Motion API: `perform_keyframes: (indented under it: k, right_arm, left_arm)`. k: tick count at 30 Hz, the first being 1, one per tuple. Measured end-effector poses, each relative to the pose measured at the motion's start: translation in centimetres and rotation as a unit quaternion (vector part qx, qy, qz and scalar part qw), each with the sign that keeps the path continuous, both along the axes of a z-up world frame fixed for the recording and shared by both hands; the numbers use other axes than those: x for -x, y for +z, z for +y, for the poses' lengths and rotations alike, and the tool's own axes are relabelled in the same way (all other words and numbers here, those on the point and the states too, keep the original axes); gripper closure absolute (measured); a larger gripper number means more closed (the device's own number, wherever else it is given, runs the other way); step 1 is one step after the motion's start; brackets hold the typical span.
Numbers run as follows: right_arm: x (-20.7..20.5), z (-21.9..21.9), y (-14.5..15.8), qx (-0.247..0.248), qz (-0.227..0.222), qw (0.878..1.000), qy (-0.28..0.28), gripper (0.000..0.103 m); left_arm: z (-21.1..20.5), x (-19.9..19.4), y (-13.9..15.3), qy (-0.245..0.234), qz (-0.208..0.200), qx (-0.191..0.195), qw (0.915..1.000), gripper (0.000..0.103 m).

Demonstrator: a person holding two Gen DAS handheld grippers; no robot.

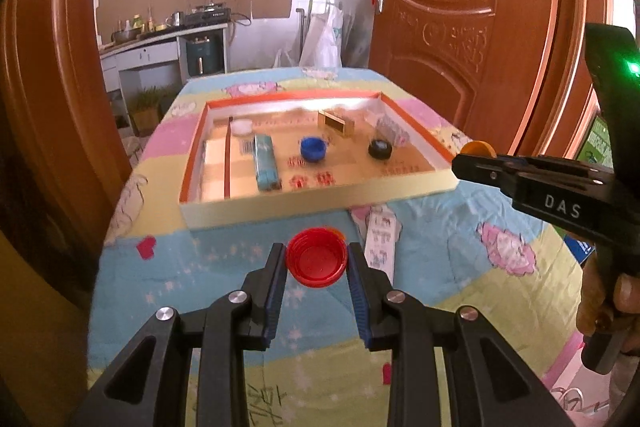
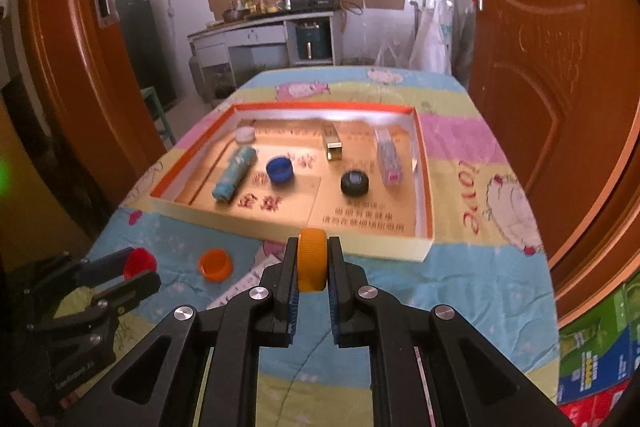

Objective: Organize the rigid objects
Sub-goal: 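Carry the orange cap with the right tool while the left tool carries the red cap into the tray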

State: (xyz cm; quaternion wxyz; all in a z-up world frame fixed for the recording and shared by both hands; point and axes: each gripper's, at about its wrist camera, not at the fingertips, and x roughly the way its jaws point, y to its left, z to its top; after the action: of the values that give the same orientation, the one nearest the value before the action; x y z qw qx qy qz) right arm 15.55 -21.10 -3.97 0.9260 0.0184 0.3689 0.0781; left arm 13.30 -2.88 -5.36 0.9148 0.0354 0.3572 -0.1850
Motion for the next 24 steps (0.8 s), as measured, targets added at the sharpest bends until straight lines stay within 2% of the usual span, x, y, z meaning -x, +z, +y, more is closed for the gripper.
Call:
perform_keyframes:
  k: [12, 24]
  right_arm:
    - [-2.9, -0.5, 2.3, 0.002, -0.016, 1.000, 0.021, 0.091]
    - [-7.4, -0.9, 1.0, -0.021, 0.011, 0.999, 0.036, 0.091]
  left_arm:
    - [-0.4, -3.8, 3.5, -0.004, -0.016, 0.008, 0.9998, 0.072]
    - [-2.5, -9.0, 2.7, -0.006, 0.016, 0.007, 0.9998, 0.072]
